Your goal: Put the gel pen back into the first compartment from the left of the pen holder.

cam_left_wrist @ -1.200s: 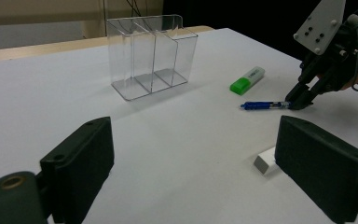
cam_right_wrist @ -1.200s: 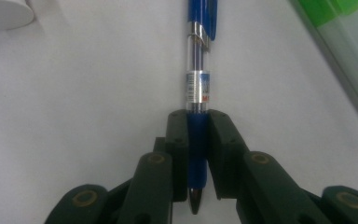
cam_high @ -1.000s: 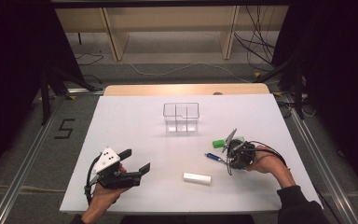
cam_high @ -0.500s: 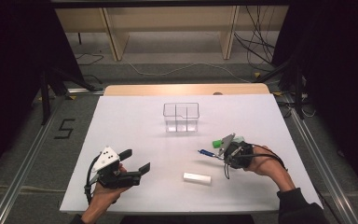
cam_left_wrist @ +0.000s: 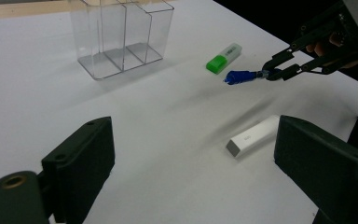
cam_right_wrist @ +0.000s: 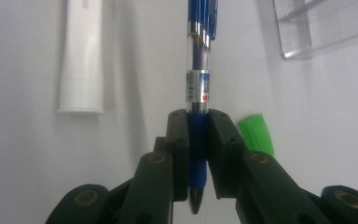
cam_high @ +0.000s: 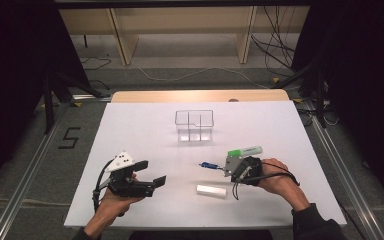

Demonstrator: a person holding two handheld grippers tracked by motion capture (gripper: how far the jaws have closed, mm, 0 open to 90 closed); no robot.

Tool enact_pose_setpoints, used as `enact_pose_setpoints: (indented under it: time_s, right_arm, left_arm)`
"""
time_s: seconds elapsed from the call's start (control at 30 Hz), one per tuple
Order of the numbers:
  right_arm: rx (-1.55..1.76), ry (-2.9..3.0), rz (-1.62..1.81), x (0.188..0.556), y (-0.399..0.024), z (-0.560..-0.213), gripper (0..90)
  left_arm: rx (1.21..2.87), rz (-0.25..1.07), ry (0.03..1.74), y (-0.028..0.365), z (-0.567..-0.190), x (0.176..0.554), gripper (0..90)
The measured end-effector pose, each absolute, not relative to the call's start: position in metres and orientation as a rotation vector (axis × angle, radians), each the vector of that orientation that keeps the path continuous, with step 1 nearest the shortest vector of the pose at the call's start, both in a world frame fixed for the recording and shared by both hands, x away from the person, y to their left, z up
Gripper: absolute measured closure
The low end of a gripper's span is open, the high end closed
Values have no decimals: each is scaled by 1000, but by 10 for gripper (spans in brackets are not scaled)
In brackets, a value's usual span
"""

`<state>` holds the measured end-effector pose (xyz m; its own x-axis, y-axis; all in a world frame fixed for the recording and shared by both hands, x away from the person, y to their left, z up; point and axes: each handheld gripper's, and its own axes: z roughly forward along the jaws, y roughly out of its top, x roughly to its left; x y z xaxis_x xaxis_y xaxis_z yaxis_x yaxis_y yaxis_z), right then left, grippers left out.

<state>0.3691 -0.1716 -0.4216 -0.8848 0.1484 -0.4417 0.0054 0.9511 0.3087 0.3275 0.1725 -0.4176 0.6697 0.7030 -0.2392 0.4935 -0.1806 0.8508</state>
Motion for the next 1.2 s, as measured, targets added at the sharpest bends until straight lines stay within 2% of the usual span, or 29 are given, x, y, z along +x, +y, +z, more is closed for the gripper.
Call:
enact_pose_setpoints:
  time_s: [0.43,0.67,0.83,1.2]
  right_arm:
    - [-103,2406,397,345,-149,-423,802]
    - [-256,2264,332,331,-138,-427,803]
    - [-345,2201,319,326,-135,-429,803]
    - [-524,2042,254,313,-125,-435,803]
  left_arm:
    - [1968,194,922,162,-390,346,129]
    - [2098,183,871,148,-381,356,145]
    - [2209,142,812,131,-378,359,151]
    - [2310,37,764,108,-382,371,194]
